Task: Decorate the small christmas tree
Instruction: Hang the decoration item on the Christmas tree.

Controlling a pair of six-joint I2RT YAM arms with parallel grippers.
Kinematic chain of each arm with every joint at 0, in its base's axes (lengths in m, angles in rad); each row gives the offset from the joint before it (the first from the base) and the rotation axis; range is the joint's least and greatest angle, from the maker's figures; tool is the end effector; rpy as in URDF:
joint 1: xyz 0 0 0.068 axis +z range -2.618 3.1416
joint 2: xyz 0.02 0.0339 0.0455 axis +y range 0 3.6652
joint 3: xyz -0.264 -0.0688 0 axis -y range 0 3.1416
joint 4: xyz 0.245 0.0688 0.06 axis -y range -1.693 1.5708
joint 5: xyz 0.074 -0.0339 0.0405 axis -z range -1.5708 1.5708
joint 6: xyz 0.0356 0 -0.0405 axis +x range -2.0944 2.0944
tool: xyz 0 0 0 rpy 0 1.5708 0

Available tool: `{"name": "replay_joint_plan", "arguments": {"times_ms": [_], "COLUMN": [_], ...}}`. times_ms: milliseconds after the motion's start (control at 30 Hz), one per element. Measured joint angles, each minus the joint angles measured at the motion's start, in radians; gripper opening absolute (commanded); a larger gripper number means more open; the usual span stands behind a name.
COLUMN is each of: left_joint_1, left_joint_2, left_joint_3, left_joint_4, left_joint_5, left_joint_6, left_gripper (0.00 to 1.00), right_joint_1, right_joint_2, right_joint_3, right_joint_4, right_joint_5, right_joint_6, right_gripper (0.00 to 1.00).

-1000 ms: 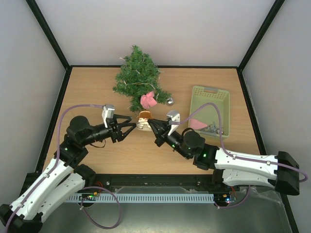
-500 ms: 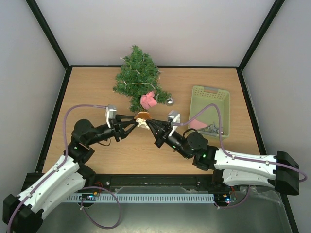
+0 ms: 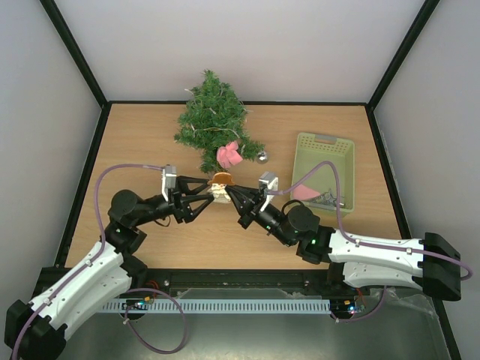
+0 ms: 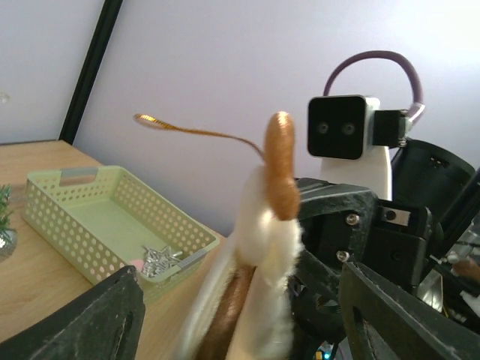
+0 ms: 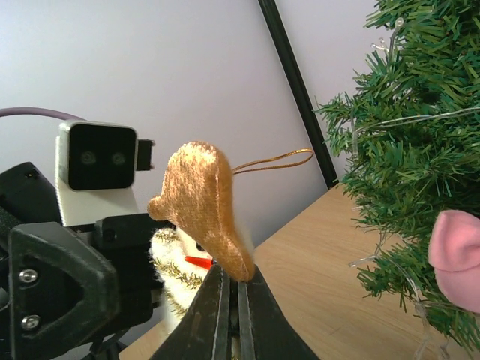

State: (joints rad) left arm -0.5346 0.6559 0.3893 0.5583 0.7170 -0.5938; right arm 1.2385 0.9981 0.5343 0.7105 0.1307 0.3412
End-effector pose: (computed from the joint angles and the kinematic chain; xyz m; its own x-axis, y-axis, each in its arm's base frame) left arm 0.1253 -0.1014 0.2968 -0.3128 -0.3049 -0.8995 0.9056 0.1898 -0.3793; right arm 0.0791 0.2149 0.3061 -0.2248 0.3657 -0.9032 -0.8710 0.3401 0.3545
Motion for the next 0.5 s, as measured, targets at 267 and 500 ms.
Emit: {"name": "replay_joint_plan", "arguments": {"times_ms": [267,500], "left_joint_1": [0.000,0.000], "left_joint_2": [-0.014,0.015], "left_joint_3": [0.000,0.001], "left_joint_4": [0.032,0.031], "left_joint_5": [0.023,0.015], "left_joint_6": [-0.004,0.005], "left_gripper": [0.67,0.52], "right_joint_1": [0.000,0.000], "right_joint_2": [-0.001,0.006], "right_joint_3": [-0.003,-0.003], "right_joint_4": [0.000,0.021], "right_joint_5": [0.006,-0.010], "right_joint_6": [0.006,0.032], "right_gripper": [0.02,0.02]}}
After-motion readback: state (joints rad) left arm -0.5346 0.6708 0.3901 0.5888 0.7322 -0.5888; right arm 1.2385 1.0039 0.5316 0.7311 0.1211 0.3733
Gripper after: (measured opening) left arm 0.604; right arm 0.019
